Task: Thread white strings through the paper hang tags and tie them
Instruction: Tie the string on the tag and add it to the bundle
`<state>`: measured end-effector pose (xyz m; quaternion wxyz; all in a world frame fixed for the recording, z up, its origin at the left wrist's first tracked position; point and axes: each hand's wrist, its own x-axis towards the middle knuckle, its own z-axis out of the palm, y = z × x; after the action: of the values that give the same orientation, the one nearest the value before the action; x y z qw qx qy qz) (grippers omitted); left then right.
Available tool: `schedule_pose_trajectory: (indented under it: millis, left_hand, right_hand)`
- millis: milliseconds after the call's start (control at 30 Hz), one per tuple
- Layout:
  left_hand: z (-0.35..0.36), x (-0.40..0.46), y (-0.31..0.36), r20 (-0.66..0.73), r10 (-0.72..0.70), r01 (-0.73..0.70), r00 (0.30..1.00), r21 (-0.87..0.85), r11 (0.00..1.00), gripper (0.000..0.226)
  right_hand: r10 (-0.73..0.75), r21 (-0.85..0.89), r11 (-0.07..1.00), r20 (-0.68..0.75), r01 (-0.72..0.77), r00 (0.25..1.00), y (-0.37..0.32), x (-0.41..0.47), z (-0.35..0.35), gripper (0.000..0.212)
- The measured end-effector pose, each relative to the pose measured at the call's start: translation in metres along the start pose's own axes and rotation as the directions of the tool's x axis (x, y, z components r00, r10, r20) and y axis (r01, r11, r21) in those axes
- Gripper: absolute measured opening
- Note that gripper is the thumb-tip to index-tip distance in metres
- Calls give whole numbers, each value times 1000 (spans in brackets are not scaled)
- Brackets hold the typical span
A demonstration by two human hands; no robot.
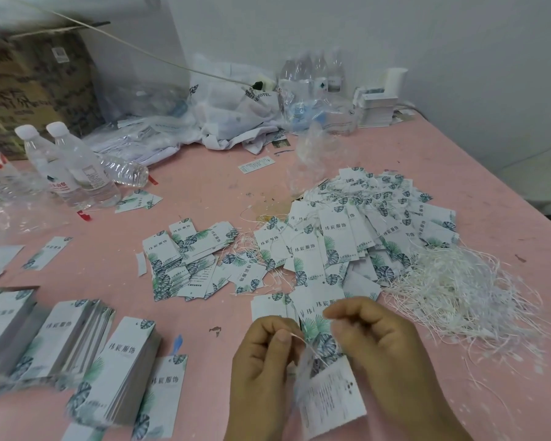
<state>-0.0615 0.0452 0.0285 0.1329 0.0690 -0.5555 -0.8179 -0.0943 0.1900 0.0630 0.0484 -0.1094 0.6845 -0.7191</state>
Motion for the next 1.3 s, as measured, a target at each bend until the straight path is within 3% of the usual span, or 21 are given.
schedule_pose_trajectory:
  millis: [100,167,267,367,500,667,800,1000,1100,1167,1300]
  left_hand:
    - [-2,7,3,-74,-39,30,997,-120,992,8]
    - [-4,9,4,-106,-108,75,989,-275,959,11]
    - [-3,11,8,-112,-138,85,984,-386,919,15]
    - [-4,12,9,-134,-150,86,980,-393,916,20]
    - [-4,12,11,-166,-158,78,973,-407,910,18]
    - [-5,14,13,-195,-160,71,968,-400,914,10]
    - [-6,13,13,-211,-144,53,967,-385,921,4]
    - [-8,8,8,-114,-100,64,988,-288,955,10]
    - [-7,6,5,-57,-63,50,996,-202,978,37]
    - [-6,5,2,-38,-55,50,998,-126,991,26]
    - [-6,4,-5,-28,-61,60,998,-17,998,16]
  right_hand:
    - [103,299,949,4,-100,995,3,10,-21,28]
    - [136,352,927,6,-130,991,3,13,-29,38]
    - [147,129,981,-28,-143,989,4,11,-30,55]
    - [125,-81,989,-22,-126,992,2,10,-30,47]
    - [89,-373,923,-34,-96,995,6,7,-30,43]
    - [20,-543,839,-31,-34,999,5,7,-36,42]
    - [53,-414,908,-37,-64,998,3,11,-39,39]
    - [147,42,989,-52,-145,988,-3,13,-42,27]
    - [184,165,970,-13,-179,983,-4,12,-38,18]
    - [160,70,985,-36,-157,986,-1,12,-37,27]
    - [25,-328,944,-70,-47,997,1,9,-36,35]
